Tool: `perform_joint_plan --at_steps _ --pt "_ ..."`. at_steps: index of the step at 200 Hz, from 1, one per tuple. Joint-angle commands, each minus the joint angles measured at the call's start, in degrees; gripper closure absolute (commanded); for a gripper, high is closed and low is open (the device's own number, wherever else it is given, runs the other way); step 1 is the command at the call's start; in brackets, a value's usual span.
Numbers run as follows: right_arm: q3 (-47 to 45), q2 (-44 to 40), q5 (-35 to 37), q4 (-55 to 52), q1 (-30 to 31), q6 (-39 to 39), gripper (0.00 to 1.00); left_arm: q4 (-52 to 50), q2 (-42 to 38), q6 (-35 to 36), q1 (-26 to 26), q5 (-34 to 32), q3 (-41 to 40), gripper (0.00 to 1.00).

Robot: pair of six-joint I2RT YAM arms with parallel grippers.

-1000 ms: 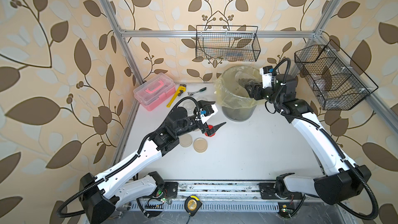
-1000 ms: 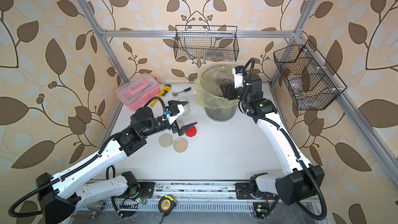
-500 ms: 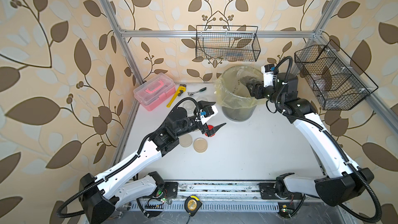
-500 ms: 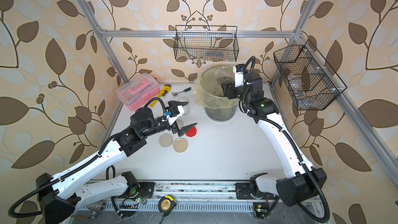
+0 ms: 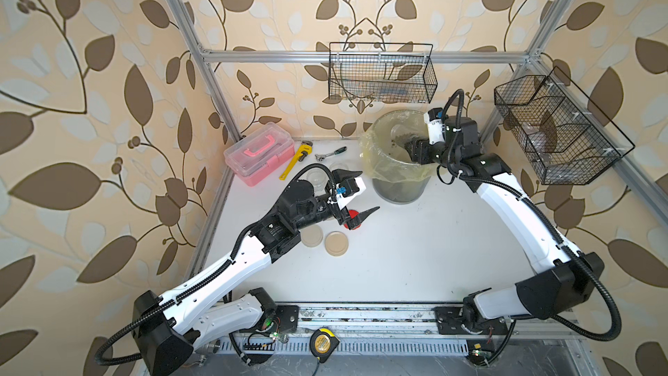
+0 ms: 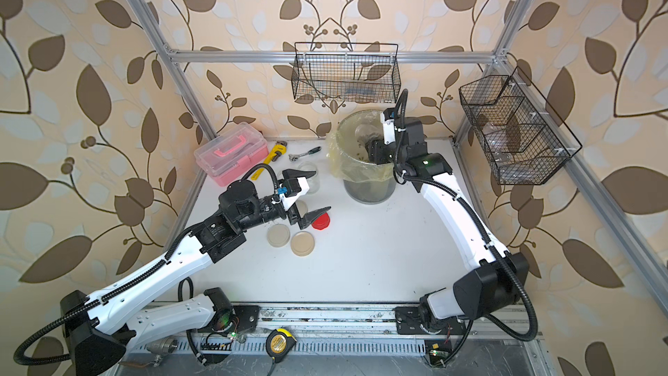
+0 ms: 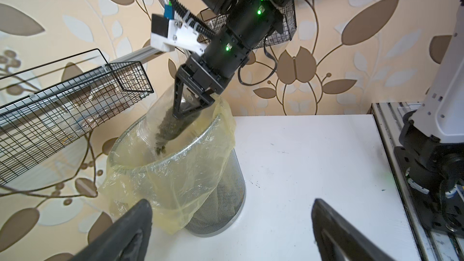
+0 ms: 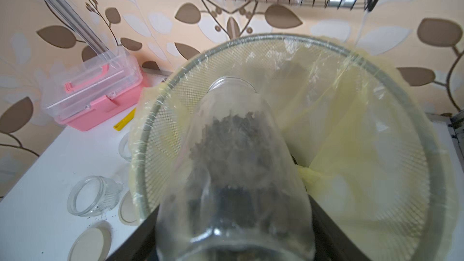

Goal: Empty moldy tea leaves from jars
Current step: Pour the moldy tea leaves from the jar into the trash bin.

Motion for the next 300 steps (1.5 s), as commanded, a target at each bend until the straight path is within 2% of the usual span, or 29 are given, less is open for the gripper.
perform_joint_plan --at_steps 1,60,171,203,258,300 --pt "2.62 -1.55 1.16 -0.73 0.78 -1.12 0.52 1.89 -1.22 0.78 -0.34 0.87 -0.4 0.01" --pt "-0.69 -6.03 2.31 3.9 1.25 -0.4 0.52 1.78 -1.13 1.04 -0.69 0.69 -0.4 0.01" --pt "-17.58 -22.38 3.46 24.69 1.25 0.67 0.5 2.14 -1.21 1.09 -0.78 0.69 -0.57 0.01" --pt "-15.37 -18.67 2.58 19.23 1.15 -0.13 0.5 2.01 -1.22 1.05 -0.78 0.69 -0.57 0.01" --pt "-0.18 -4.62 -0.29 -0.38 0.17 -0.15 0.51 1.88 -1.31 1.13 -0.87 0.6 -0.49 0.01" --pt "-0.41 -4.46 -0.02 1.54 0.11 0.66 0.51 1.57 -1.48 1.39 -0.96 0.48 -0.49 0.01"
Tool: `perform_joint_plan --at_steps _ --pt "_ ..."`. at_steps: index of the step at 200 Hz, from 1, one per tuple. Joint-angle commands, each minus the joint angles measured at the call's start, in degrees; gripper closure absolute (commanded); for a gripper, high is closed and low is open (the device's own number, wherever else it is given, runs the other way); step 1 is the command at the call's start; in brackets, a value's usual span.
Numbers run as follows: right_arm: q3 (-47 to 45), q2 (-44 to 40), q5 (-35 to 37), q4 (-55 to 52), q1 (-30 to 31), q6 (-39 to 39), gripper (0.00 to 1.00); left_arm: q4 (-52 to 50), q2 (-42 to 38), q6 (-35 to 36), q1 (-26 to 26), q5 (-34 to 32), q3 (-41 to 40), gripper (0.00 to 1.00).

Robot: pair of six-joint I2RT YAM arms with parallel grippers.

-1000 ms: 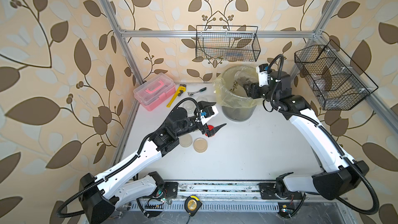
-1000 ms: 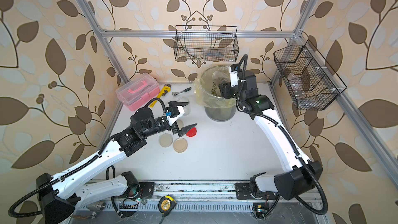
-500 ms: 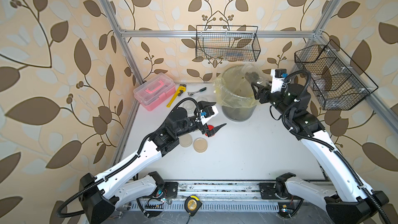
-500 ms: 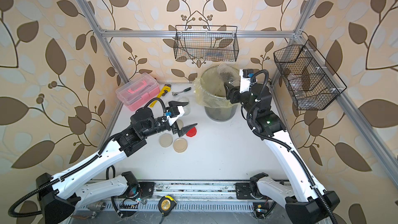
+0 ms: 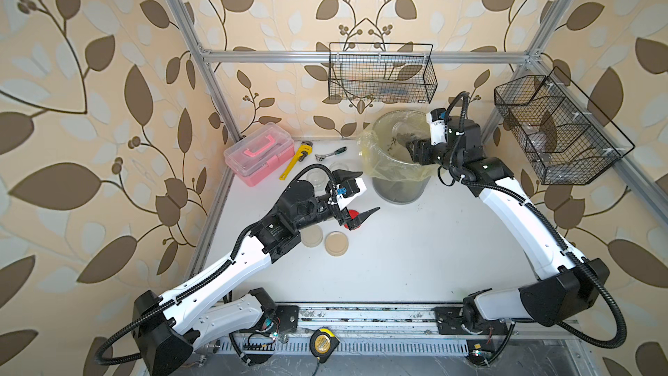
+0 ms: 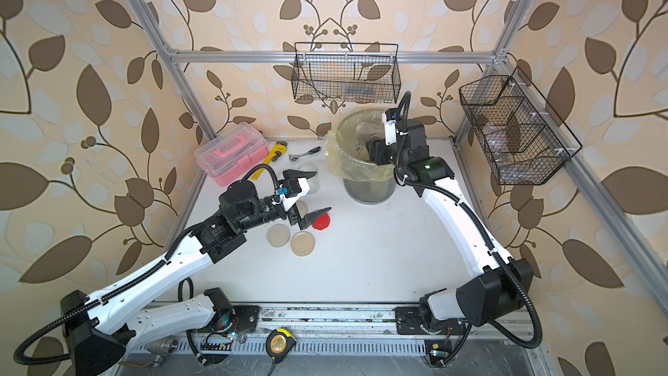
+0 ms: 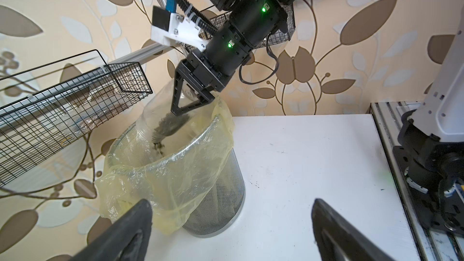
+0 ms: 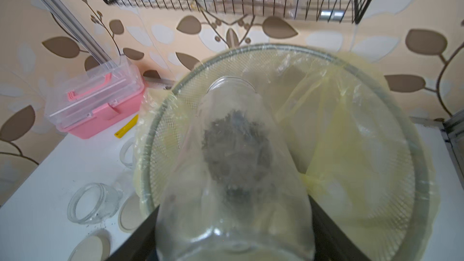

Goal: Empty moldy tea leaves from jars
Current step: Pour the moldy tea leaves from the jar into the trash bin.

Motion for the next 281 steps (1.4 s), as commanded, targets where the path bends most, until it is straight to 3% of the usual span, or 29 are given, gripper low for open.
perform_joint_plan --at_steps 1,69,149,171,226,281 --pt "1.97 -1.25 -0.81 -0.85 -0.14 0.11 0.51 1.62 -1.44 1.19 -0.74 0.46 -0.49 0.01" --pt "-1.93 -6.54 -0.12 4.77 0.12 1.04 0.51 1.64 -1.57 1.54 -0.83 0.25 -0.57 0.01" --pt "-16.06 -18.63 1.0 22.19 0.21 2.21 0.52 1.89 -1.52 1.46 -0.87 0.16 -0.66 0.01" --pt "-13.0 -14.41 1.09 15.56 -0.04 1.6 0.52 1.81 -1.53 1.54 -0.83 0.08 -0.66 0.01" --pt "7.87 1.84 1.26 -9.03 -0.04 -3.05 0.52 1.42 -1.57 1.89 -0.91 -0.1 -0.62 0.01" --pt "11.04 3.61 1.42 -10.31 0.31 -2.4 0.52 1.2 -1.57 2.25 -1.0 -0.25 -0.66 0.01"
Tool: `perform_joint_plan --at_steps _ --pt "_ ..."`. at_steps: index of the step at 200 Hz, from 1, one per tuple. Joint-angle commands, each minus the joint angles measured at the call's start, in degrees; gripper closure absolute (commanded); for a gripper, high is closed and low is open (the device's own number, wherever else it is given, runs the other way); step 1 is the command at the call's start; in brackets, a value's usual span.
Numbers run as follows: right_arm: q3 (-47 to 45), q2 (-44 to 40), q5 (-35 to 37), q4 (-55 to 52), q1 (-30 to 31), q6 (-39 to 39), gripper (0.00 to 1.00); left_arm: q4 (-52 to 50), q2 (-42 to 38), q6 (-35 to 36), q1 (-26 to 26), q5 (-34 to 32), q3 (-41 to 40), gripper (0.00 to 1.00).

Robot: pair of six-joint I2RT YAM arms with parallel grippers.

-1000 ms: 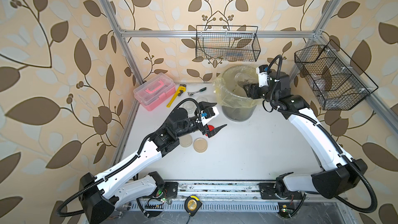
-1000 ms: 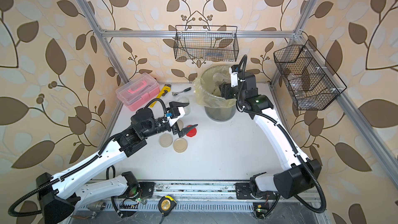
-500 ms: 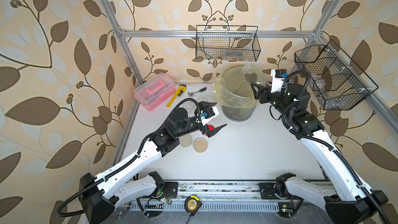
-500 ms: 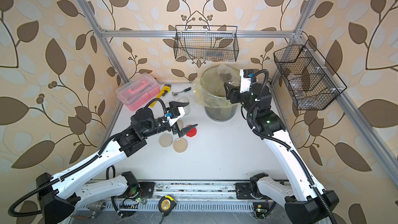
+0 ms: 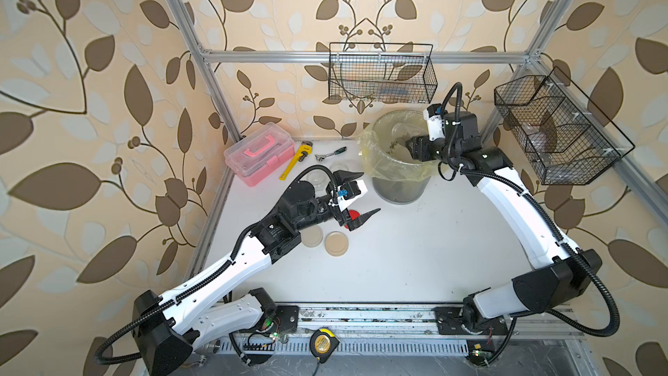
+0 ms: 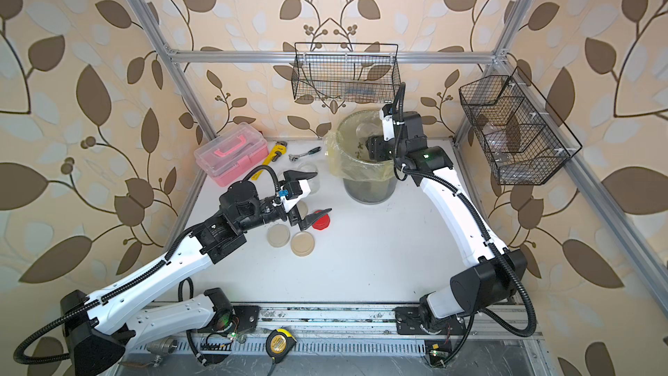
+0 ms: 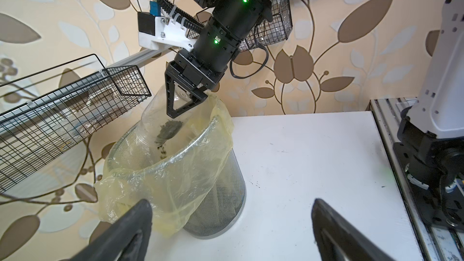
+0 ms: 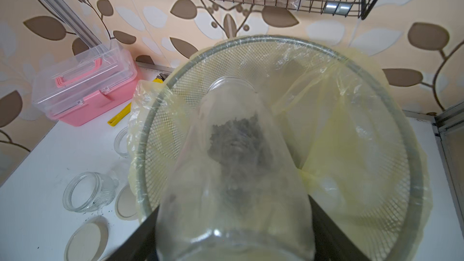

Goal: Empty moldy tea leaves from jars
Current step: Pour the moldy tea leaves from the jar into the trash bin.

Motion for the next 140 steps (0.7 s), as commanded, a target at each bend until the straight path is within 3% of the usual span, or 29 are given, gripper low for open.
perform_joint_plan --at_steps 1,38,98,140 --pt "2.18 -0.86 0.94 -1.85 0.28 -0.7 0.52 1.35 -1.53 0.96 -0.63 -0.22 -0.66 0.01" --pt "-0.08 -3.82 1.22 1.04 0.45 -0.51 0.51 1.35 -1.48 1.05 -0.63 -0.23 -0.73 0.01" --pt "-12.19 -15.16 1.48 14.83 0.13 0.62 0.54 1.52 -1.44 0.94 -0.65 -0.06 -0.75 0.01" --pt "-7.85 -10.38 -2.26 7.58 -1.51 0.41 0.53 1.61 -1.44 0.76 -0.72 -0.03 -0.72 0.01"
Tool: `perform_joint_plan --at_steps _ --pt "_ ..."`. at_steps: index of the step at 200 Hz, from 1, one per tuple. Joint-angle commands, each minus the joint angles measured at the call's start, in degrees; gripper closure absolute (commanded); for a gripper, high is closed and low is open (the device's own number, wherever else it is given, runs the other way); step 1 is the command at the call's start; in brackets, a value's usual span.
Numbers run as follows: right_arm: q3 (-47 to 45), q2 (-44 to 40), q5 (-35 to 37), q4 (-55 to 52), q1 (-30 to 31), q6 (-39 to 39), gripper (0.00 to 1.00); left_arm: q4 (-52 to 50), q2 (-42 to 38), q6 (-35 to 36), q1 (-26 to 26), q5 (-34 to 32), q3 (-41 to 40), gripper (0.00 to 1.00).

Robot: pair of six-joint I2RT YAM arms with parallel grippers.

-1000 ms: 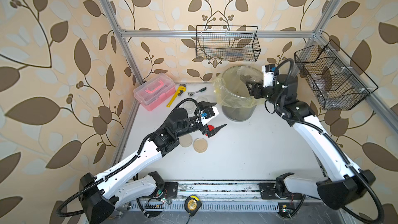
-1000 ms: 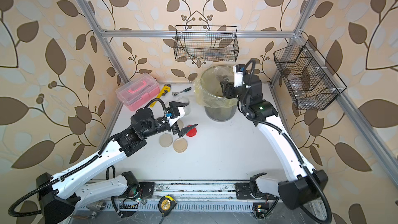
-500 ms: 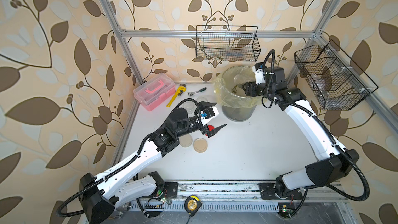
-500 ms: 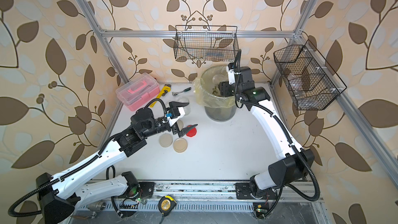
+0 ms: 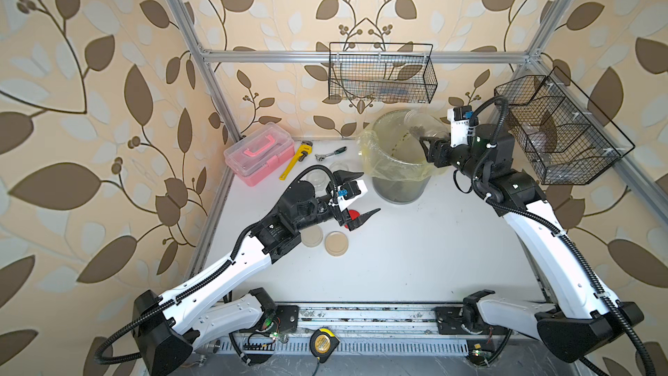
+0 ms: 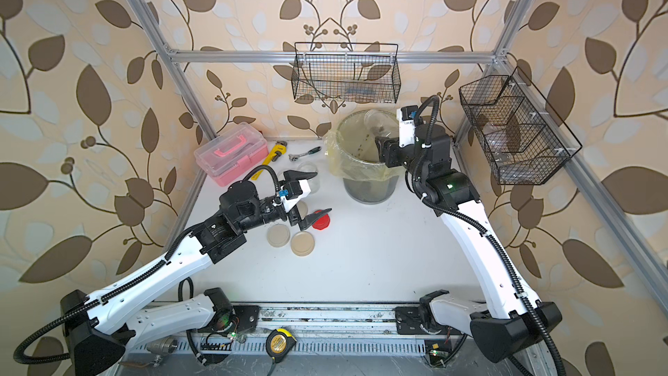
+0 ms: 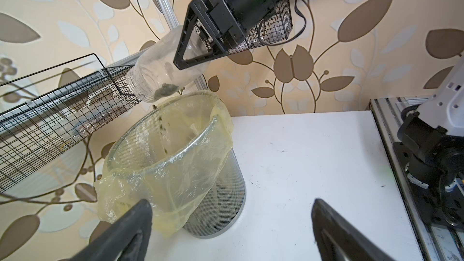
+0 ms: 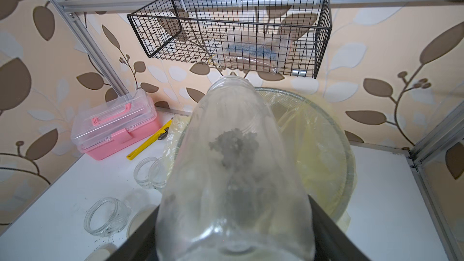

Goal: Empty moldy tea leaves from jars
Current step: Pour the moldy tea leaves from the jar into the trash bin.

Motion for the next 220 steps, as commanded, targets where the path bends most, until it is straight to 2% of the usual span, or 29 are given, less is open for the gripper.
perform_joint_plan --at_steps 1,43,79,147,198,220 --pt "3.45 4.95 -2.86 -4.51 -1.06 -0.02 0.53 1.68 -1.42 0.75 -0.72 0.0 -0.73 0.01" --pt "15.85 16.63 -5.4 -17.88 -1.61 -0.71 0.52 1.59 -1.33 0.53 -0.72 0.13 -0.66 0.01" --pt "21.21 20.8 -4.14 -22.4 -1.68 -0.01 0.52 0.6 -1.24 0.76 -0.85 -0.4 -0.27 0.01" --pt "22.31 19.65 -0.61 -23.66 -0.56 -0.12 0.51 -0.25 -1.15 -0.22 -0.98 -0.76 0.39 0.01" --pt "15.34 12.04 -2.02 -12.96 -0.61 2.56 0.51 -0.25 -1.07 -0.29 -0.98 -1.11 0.39 0.01" --pt "19.91 16.94 -5.21 -18.8 -2.17 1.77 0.51 -0.34 -0.98 -0.34 -0.99 -1.22 0.46 0.01"
